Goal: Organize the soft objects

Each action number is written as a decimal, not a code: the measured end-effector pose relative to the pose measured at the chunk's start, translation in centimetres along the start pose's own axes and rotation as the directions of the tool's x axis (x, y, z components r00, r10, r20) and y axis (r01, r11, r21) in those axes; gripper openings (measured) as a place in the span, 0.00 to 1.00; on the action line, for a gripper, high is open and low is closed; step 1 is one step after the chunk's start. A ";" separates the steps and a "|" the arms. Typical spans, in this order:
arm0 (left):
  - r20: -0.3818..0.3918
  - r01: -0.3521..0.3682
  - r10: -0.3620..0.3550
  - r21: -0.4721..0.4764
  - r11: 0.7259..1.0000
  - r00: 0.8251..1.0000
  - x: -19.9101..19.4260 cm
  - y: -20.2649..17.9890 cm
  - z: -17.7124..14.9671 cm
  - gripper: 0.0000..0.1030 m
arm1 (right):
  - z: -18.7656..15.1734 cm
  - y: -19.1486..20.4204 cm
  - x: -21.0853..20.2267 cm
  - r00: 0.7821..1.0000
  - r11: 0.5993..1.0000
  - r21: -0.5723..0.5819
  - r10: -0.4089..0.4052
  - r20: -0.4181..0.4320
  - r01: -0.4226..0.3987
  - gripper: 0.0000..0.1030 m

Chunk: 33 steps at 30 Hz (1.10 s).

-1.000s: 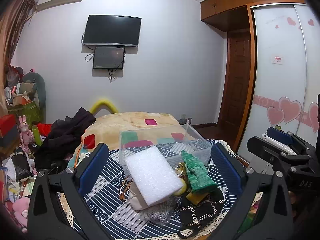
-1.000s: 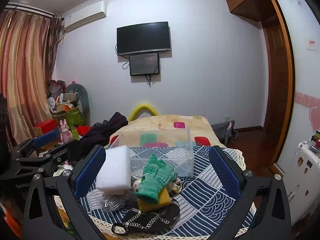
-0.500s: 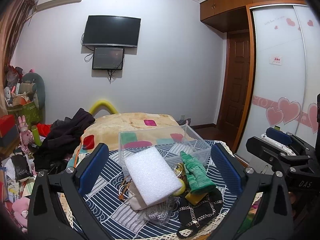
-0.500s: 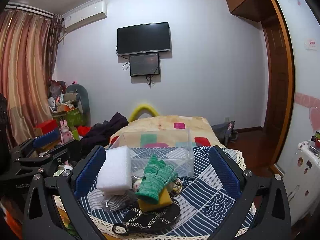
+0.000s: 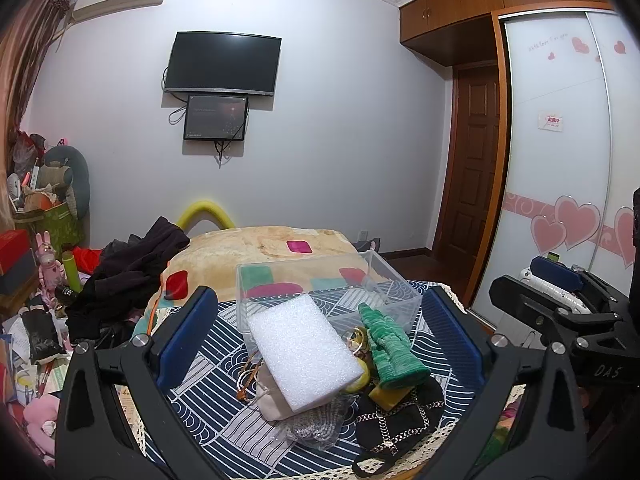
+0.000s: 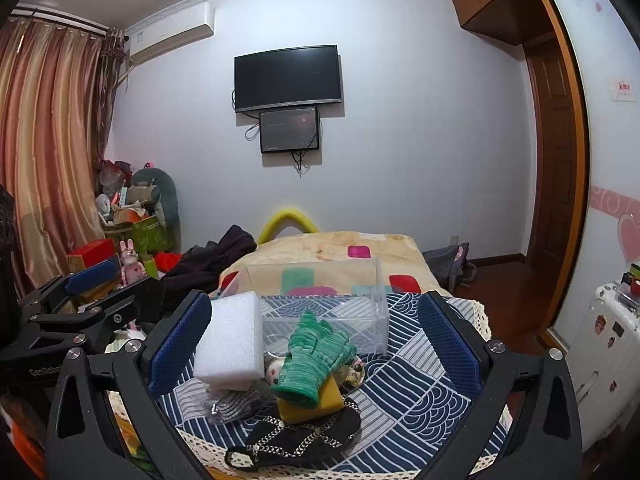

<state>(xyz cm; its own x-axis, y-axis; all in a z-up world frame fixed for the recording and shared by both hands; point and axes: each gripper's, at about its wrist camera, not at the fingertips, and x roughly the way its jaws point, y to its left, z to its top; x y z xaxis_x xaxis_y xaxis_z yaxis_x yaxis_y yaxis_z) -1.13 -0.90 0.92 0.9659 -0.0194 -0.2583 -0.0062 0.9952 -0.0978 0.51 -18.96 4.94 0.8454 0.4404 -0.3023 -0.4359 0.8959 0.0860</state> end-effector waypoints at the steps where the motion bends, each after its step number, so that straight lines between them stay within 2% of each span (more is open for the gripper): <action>1: 0.001 -0.001 0.001 -0.001 1.000 1.000 0.0 0.0 0.0 1.00 | 0.1 0.0 -0.1 1.000 1.000 0.000 0.001 0.000 -0.001 1.00; 26: 0.009 0.006 -0.006 -0.004 1.000 1.000 -0.4 0.2 0.2 1.00 | 0.0 0.3 0.0 1.000 1.000 -0.007 0.005 0.010 -0.004 1.00; 33: -0.009 0.011 -0.011 0.006 1.000 1.000 0.6 0.4 -0.1 1.00 | -0.5 0.3 0.7 1.000 1.000 -0.016 -0.006 0.010 0.006 1.00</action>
<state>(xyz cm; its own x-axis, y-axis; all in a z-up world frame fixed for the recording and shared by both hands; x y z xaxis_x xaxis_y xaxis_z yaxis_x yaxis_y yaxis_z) -0.63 -0.52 0.61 0.9636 -0.0311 -0.2655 0.0060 0.9955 -0.0949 0.79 -18.40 4.24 0.8510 0.4357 -0.2932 -0.4358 0.8974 0.0686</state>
